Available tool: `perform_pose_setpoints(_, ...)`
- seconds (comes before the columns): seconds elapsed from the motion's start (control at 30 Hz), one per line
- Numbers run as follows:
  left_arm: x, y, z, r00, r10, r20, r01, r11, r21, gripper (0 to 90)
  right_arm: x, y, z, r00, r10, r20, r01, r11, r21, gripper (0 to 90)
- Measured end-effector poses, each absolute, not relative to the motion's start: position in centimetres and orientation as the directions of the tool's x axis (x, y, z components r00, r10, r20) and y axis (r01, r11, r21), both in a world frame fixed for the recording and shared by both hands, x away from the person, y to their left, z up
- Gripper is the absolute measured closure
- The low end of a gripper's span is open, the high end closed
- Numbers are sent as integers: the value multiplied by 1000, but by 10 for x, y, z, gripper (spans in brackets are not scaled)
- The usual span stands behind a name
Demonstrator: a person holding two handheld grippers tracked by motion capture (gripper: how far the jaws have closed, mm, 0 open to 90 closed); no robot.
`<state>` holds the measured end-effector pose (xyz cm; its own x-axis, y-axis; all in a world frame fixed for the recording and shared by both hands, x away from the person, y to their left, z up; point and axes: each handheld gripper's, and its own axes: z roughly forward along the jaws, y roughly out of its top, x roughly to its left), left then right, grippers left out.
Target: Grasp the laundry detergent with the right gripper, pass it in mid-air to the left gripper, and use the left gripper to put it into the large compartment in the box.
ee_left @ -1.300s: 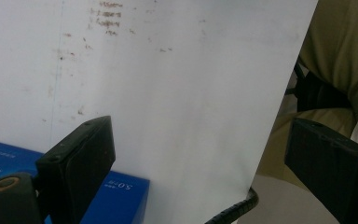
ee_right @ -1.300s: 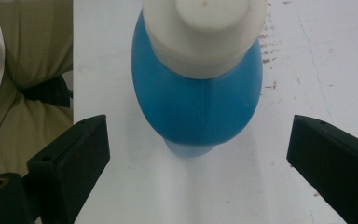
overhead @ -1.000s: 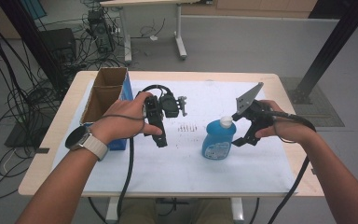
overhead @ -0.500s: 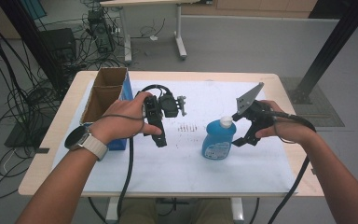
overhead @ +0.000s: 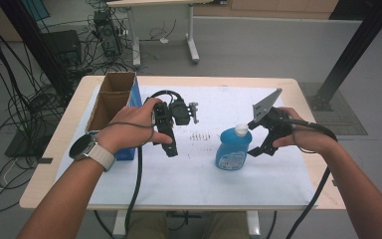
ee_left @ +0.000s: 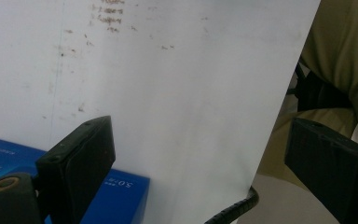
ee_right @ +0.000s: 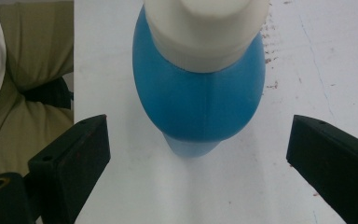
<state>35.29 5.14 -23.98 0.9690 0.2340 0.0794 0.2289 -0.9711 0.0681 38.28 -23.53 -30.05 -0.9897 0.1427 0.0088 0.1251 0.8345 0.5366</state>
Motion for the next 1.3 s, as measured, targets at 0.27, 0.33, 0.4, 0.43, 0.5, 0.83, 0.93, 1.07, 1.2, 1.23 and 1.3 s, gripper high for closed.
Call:
perform_pose_setpoints(0.27, 353, 51, -240, 969, 233, 78, 228, -971, 68, 90, 383, -236, -300, -990, 144, 8, 126, 833, 539, 61)
perform_pose_setpoints(0.33, 353, 51, -240, 969, 233, 79, 228, -971, 71, 90, 383, -236, -300, -990, 144, 8, 126, 833, 539, 61)
perform_pose_setpoints(0.4, 353, 51, -240, 969, 232, 79, 227, -971, 67, 90, 383, -236, -300, -990, 143, 8, 125, 833, 539, 61)
perform_pose_setpoints(0.43, 353, 51, -240, 969, 234, 79, 229, -971, 67, 90, 383, -237, -300, -989, 145, 8, 126, 832, 540, 61)
perform_pose_setpoints(0.5, 353, 51, -240, 969, 235, 79, 230, -971, 67, 90, 383, -237, -300, -989, 145, 9, 127, 832, 540, 61)
perform_pose_setpoints(0.83, 353, 51, -240, 968, 236, 79, 231, -970, 71, 90, 383, -237, -300, -989, 145, 10, 127, 829, 545, 61)
perform_pose_setpoints(0.93, 353, 51, -240, 969, 236, 79, 231, -971, 69, 90, 383, -237, -299, -989, 145, 9, 126, 830, 542, 61)
perform_pose_setpoints(1.07, 353, 51, -240, 969, 236, 79, 230, -970, 74, 90, 383, -237, -300, -989, 146, 9, 128, 829, 544, 61)
perform_pose_setpoints(1.2, 353, 52, -240, 969, 234, 79, 229, -971, 71, 90, 383, -237, -301, -989, 149, 12, 131, 828, 545, 61)
perform_pose_setpoints(1.23, 353, 52, -240, 969, 235, 79, 230, -971, 72, 90, 383, -237, -301, -989, 149, 12, 132, 828, 545, 60)
perform_pose_setpoints(1.3, 353, 52, -240, 968, 238, 79, 232, -970, 72, 90, 383, -237, -301, -989, 149, 11, 131, 828, 545, 60)
